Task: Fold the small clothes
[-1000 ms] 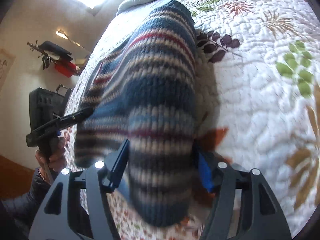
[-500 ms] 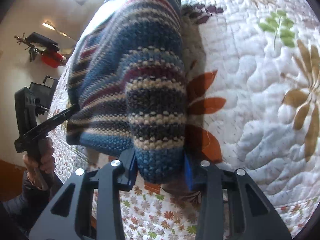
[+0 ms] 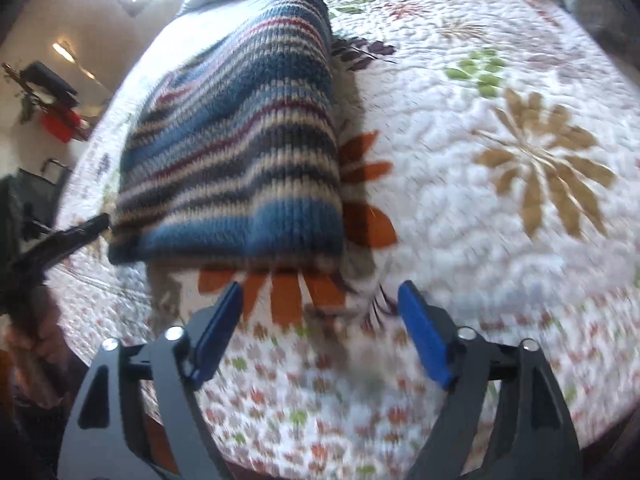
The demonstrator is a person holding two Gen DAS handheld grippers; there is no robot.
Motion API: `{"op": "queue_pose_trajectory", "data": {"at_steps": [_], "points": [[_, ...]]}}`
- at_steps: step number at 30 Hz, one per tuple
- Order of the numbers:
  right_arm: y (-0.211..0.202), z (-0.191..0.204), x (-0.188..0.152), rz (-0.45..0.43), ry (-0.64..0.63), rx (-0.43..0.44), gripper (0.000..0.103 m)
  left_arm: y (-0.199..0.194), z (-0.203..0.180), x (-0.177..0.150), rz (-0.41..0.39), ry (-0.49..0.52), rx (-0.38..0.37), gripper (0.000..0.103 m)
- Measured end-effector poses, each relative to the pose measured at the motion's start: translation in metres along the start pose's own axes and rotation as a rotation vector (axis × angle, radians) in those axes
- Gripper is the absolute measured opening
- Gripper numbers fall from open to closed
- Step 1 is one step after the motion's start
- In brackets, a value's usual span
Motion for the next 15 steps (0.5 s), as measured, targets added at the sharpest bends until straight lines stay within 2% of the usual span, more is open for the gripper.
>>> {"op": "queue_pose_trajectory", "data": {"at_steps": [1, 4, 8, 11, 15], "points": [[-0.004, 0.002, -0.006, -0.002, -0.003, -0.029, 0.089, -0.003, -0.003, -0.003, 0.000, 0.007, 0.022, 0.078], [-0.018, 0.009, -0.021, -0.016, -0.009, -0.095, 0.092, -0.018, -0.012, -0.017, -0.015, 0.037, 0.081, 0.083], [-0.045, 0.014, -0.035, -0.043, 0.017, -0.090, 0.095, -0.035, -0.019, -0.030, -0.007, 0.053, 0.119, 0.086], [-0.063, 0.022, -0.040, -0.079, 0.006, -0.133, 0.095, -0.045, -0.025, -0.035, -0.011, 0.068, 0.149, 0.086], [-0.083, 0.036, -0.043, -0.120, -0.031, -0.164, 0.096, -0.067, -0.034, -0.043, -0.058, 0.101, 0.182, 0.086]]}}
Point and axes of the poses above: each gripper's, at about its wrist camera, not at the fingertips, and y roughly the way its jaws point, z to its left, x to its top, the point moved 1 cm from there along y, roughly the way its jaws point, and after that the axes turned 6 degrees about -x, right-handed, at the moved point
